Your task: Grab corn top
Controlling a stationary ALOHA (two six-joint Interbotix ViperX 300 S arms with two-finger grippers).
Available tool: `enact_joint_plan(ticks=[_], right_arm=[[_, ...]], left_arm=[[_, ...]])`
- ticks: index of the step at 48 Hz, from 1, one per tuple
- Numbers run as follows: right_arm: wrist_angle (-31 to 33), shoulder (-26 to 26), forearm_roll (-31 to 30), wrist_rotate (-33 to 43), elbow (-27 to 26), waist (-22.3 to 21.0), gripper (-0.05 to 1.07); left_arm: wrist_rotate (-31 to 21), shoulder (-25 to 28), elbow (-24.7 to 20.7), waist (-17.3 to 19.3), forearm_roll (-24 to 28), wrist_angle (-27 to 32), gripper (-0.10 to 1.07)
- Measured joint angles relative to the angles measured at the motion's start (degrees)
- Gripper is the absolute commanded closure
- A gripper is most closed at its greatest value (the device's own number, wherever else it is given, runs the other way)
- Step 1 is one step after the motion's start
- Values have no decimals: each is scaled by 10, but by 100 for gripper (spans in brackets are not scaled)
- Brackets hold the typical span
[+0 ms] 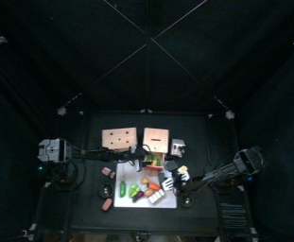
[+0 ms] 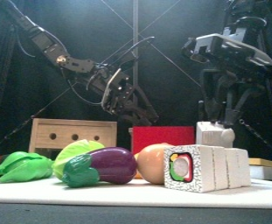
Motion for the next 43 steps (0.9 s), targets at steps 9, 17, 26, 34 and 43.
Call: enact_joint_plan(ticks=[9, 17, 26, 34, 43], right_arm=[[0, 0, 0, -1, 0, 0, 20], [0, 0, -1, -1, 0, 0, 20], [0, 0, 0, -1, 0, 0, 20], [0, 0, 0, -1, 0, -1, 20], [0, 0, 2, -1, 0, -1, 20]], left_arm=[[0, -15, 1, -3, 0, 0, 9], [1, -57, 25, -10, 18, 1, 9], [1, -91, 71, -55, 63, 1, 9], [2, -92, 92, -98, 105, 1, 9], [2, -90, 100, -121, 111, 2, 8]])
